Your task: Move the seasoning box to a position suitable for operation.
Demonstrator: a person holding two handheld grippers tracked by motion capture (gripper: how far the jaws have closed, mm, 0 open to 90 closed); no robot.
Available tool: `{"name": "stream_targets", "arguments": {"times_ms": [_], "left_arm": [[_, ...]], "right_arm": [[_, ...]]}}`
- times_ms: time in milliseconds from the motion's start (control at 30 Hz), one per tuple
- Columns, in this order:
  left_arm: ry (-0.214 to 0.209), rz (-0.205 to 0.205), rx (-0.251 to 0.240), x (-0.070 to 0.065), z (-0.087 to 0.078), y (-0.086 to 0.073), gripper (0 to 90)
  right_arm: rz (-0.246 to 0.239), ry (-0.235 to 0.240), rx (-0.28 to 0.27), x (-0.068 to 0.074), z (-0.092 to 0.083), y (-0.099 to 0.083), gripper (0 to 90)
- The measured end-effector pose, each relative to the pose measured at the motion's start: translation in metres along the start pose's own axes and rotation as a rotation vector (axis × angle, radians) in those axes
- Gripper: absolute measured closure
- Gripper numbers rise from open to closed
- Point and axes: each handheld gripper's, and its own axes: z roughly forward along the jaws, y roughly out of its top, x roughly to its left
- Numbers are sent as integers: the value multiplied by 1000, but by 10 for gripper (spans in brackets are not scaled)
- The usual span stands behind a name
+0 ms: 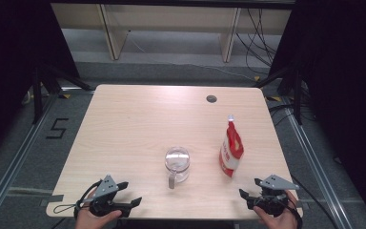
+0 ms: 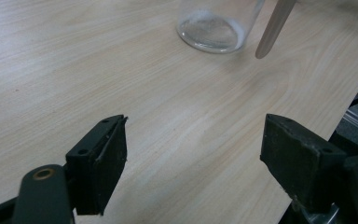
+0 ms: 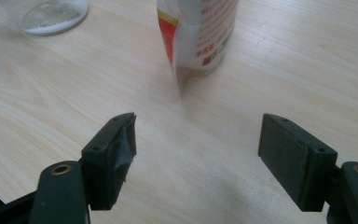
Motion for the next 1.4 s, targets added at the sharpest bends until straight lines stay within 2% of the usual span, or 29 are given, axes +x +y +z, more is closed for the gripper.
{"name": "stream_targets", "arguments": {"times_ms": [33, 67, 133, 167, 200, 233, 333, 367, 400, 433, 467, 533, 633, 667, 700, 767, 900, 933, 1000, 1033, 1067, 1100, 1133, 1200, 1300, 1367, 1400], "left_arm": [[-1, -6, -5, -1, 0, 0, 220], [-4, -10, -14, -1, 1, 0, 216], [0, -2, -11, -1, 1, 1, 216], [0, -2, -11, -1, 1, 1, 216], [-6, -23, -21, -3, 2, 1, 216], [-6, -23, -21, -3, 2, 1, 216], [-4, -20, -39, -4, 2, 6, 217], [-4, -20, -39, -4, 2, 6, 218], [4, -20, -46, -5, 4, 8, 219], [5, -18, -54, -7, 6, 9, 219], [5, -18, -54, -7, 6, 9, 220], [2, -9, -62, -12, 12, 14, 222], [-15, 3, -60, -17, 16, 17, 229], [-32, 20, -64, -22, 21, 21, 229], [-29, 12, -63, -24, 23, 23, 229], [-36, 27, -77, -26, 26, 28, 237], [-42, 37, -75, -32, 32, 34, 274], [-42, 37, -75, -32, 32, 34, 290], [-84, 35, -89, -39, 40, 39, 338], [-84, 35, -89, -39, 40, 39, 362], [-80, 58, -79, -42, 43, 41, 382], [-82, 64, -80, -44, 45, 43, 403], [-80, 71, -76, -46, 46, 44, 420], [-70, 84, -78, -49, 50, 46, 445], [-66, 89, -81, -50, 54, 49, 484], [-61, 103, -82, -53, 61, 52, 510], [-64, 128, -83, -53, 64, 53, 527]], "right_arm": [[8, 25, -12, -2, 0, 0, 286], [-1, 27, -30, -4, 1, 0, 286], [-45, 11, -19, -6, 2, 0, 285], [1, -10, 3, -2, 1, 0, 284], [15, -7, 10, -1, 0, 0, 282], [15, -7, 10, -1, 0, 0, 282], [-26, -9, -22, -6, 1, 0, 283], [18, 11, -15, -3, 2, -1, 283], [3, 12, -32, -6, 3, -1, 283], [20, 21, -31, -4, 3, 0, 283], [-15, 15, -32, -6, 3, 0, 283], [-32, 13, -40, -6, 5, 1, 283], [-20, 12, -37, -6, 4, 1, 283], [-25, 13, -45, -7, 4, 1, 283], [-22, 17, -45, -7, 4, 1, 283], [-23, 19, -47, -7, 3, 1, 283], [-27, 23, -53, -7, 4, 1, 283], [-3, 23, -49, -5, 4, 1, 283], [24, 28, -27, -3, 3, 1, 283], [10, 31, -32, -3, 3, 1, 282], [10, 21, -34, -3, 4, 1, 282], [2, 20, -44, -4, 5, 1, 282], [18, 35, -36, -2, 4, 1, 282], [-35, 25, -48, -5, 5, 1, 282], [-33, 30, -44, -5, 5, 1, 281], [-41, 28, -39, -5, 6, 1, 281], [-43, 33, -40, -5, 6, 1, 281]]}}
